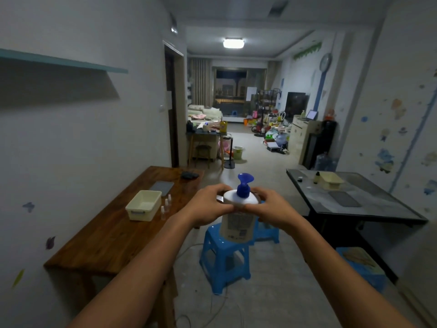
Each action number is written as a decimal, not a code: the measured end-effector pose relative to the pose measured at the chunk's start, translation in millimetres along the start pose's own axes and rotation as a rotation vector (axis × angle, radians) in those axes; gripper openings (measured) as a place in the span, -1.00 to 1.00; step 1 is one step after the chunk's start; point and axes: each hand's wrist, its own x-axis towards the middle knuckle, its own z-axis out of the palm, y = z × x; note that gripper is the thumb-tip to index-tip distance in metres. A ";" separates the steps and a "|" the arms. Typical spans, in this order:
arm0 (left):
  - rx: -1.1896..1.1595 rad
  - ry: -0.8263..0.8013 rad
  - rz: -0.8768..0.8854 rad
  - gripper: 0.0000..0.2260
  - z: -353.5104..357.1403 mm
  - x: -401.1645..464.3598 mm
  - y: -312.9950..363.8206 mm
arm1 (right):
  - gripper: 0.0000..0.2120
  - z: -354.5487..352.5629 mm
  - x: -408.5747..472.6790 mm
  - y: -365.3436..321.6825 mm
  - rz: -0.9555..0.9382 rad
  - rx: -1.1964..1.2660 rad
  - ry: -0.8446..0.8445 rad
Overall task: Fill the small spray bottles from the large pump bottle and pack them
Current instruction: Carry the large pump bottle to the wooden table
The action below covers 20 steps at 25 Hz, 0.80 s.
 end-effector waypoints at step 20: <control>-0.097 -0.065 -0.002 -0.56 -5.7 340.6 -151.7 | -0.37 -42.3 339.7 91.4 0.083 -0.085 0.015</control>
